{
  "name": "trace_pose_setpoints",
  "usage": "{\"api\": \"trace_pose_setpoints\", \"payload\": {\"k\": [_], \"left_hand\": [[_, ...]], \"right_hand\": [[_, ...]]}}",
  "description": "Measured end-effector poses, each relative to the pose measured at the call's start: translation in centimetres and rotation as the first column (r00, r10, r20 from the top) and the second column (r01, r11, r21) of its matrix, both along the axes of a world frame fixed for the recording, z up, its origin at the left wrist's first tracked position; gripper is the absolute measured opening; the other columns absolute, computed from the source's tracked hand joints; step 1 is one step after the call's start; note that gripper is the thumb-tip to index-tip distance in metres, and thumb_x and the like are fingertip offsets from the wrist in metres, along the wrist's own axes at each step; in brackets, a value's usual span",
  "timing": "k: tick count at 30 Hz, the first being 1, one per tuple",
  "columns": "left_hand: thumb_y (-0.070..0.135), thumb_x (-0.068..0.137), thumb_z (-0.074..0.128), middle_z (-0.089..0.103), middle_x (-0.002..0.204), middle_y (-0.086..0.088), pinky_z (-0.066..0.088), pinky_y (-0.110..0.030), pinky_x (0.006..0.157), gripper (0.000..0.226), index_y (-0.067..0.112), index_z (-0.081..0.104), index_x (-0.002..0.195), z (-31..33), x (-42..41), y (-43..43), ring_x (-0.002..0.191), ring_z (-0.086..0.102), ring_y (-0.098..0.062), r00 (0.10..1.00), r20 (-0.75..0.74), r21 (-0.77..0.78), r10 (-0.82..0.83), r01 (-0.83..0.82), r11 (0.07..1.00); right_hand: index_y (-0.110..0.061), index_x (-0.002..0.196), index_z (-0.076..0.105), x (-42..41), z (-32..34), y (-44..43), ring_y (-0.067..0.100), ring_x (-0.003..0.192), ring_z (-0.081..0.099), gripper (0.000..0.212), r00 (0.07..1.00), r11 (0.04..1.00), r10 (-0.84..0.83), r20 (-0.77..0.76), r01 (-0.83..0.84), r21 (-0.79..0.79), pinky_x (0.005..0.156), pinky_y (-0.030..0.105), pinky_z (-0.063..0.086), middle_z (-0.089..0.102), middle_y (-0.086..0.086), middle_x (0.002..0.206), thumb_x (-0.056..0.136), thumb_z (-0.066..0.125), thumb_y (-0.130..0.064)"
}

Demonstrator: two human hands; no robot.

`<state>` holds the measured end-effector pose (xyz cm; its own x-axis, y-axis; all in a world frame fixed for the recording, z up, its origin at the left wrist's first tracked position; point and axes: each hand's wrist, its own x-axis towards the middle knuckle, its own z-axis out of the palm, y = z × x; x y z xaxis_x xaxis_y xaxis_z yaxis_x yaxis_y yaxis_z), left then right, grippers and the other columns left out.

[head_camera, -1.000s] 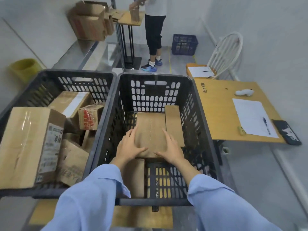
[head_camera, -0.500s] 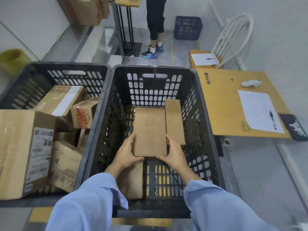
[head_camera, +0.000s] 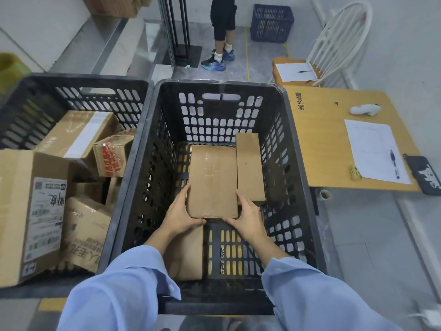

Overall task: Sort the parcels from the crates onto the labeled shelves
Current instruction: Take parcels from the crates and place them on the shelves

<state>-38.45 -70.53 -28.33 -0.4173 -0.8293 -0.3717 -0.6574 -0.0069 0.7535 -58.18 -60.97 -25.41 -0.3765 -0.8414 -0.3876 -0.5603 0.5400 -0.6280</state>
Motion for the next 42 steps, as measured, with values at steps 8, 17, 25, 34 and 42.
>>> {"api": "trace_pose_setpoints", "payload": {"k": [8,17,25,34,42], "left_hand": [[0.026,0.05,0.096,0.032,0.156,0.001,0.029,-0.044,0.117,0.131,0.025,0.017,0.155,0.5,-0.2,-0.6,0.142,0.032,-0.019,0.998,0.007,-0.008,0.063,-0.062,0.998],[0.02,0.056,0.093,0.041,0.15,0.003,0.035,-0.043,0.114,0.121,0.026,0.022,0.154,3.2,-1.0,-0.7,0.136,0.041,-0.02,0.986,-0.005,-0.038,0.164,-0.164,0.986],[0.017,0.062,0.092,0.033,0.152,-0.001,0.036,-0.044,0.112,0.115,0.019,0.023,0.153,7.2,-1.5,0.1,0.136,0.036,-0.021,0.992,-0.054,-0.09,0.118,-0.123,0.988],[0.023,0.059,0.094,0.025,0.145,0.001,0.039,-0.045,0.111,0.118,0.02,0.022,0.153,11.6,-0.9,1.2,0.129,0.038,-0.017,0.983,-0.162,-0.125,0.083,-0.104,0.987],[0.019,0.065,0.09,0.036,0.14,0.008,0.042,-0.032,0.099,0.101,0.022,0.026,0.143,15.4,0.4,5.4,0.118,0.043,-0.011,0.912,-0.358,-0.265,0.199,-0.303,0.915]], "right_hand": [[-0.016,0.155,0.024,0.4,1.1,-1.0,0.019,0.131,0.046,0.103,0.988,0.997,-0.08,0.133,0.081,-0.001,0.111,0.035,0.038,0.051,0.008,0.141,0.072,0.085,-0.011],[-0.012,0.143,0.042,0.7,2.6,-2.0,0.023,0.123,0.048,0.088,0.991,0.994,-0.106,0.083,0.103,0.034,0.104,0.035,0.042,0.046,0.005,0.13,0.069,0.089,-0.023],[-0.019,0.142,0.035,-0.6,5.6,-1.7,0.024,0.131,0.047,0.098,0.979,0.989,-0.147,0.143,0.148,0.003,0.108,0.042,0.043,0.045,0.003,0.142,0.062,0.092,-0.02],[-0.025,0.156,0.012,-1.8,10.3,-0.6,0.014,0.136,0.034,0.125,0.968,0.986,0.029,0.249,0.014,-0.168,0.115,0.046,0.031,0.035,-0.003,0.152,0.062,0.093,-0.021],[-0.021,0.153,0.019,-1.0,13.3,0.3,0.017,0.136,0.034,0.1,0.949,0.923,0.151,0.277,-0.035,-0.382,0.117,0.043,0.031,0.026,0.001,0.152,0.077,0.084,-0.027]]}}
